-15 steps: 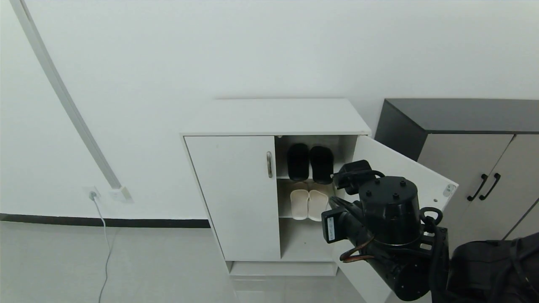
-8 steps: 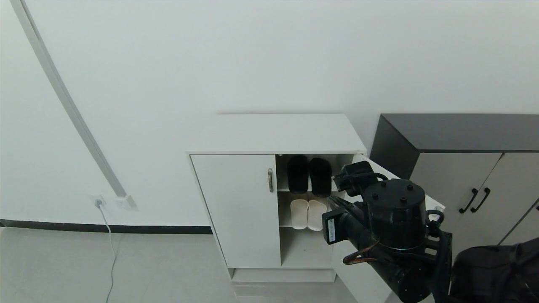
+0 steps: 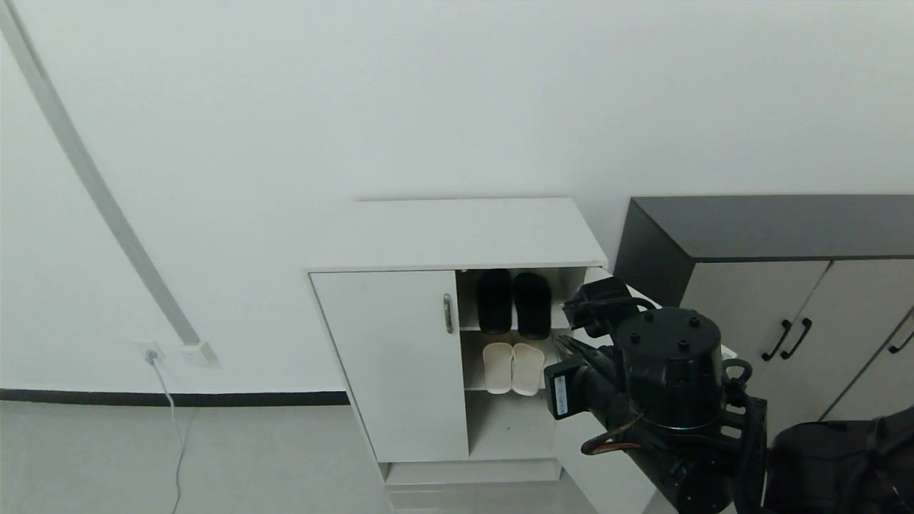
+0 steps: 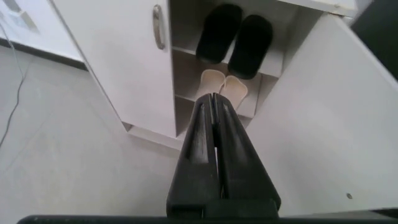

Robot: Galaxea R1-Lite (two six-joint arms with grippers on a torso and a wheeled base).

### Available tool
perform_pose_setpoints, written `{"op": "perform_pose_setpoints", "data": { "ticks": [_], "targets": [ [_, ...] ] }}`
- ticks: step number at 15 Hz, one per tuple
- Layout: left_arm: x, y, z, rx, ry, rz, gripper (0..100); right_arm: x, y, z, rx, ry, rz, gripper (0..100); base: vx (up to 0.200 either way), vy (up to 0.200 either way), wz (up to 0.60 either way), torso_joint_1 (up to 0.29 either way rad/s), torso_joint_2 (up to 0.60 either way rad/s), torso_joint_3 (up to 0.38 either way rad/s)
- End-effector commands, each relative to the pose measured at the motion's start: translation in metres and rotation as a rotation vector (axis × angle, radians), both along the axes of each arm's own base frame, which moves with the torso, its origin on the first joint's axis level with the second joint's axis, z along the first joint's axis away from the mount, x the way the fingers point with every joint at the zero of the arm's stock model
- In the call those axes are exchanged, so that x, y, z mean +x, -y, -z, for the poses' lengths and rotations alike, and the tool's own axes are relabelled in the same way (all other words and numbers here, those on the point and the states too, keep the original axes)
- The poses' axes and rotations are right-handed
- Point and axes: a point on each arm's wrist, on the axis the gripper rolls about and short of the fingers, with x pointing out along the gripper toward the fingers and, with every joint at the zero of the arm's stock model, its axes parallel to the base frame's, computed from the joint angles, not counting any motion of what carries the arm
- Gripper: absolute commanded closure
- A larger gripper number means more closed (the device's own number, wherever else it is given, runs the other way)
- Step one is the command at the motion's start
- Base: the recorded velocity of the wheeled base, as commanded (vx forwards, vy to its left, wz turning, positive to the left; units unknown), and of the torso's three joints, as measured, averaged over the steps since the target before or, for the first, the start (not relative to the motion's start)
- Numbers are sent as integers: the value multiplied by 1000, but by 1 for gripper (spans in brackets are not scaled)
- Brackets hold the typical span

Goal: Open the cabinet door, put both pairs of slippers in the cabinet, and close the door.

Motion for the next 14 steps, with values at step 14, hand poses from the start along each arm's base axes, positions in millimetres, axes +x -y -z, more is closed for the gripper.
{"op": "perform_pose_setpoints", "data": {
  "ticks": [14],
  "targets": [
    [0, 0, 0, -3, -1, 0, 100, 26, 13, -2, -14, 76, 38, 100, -43, 0, 0, 0, 0, 0]
  ]
}}
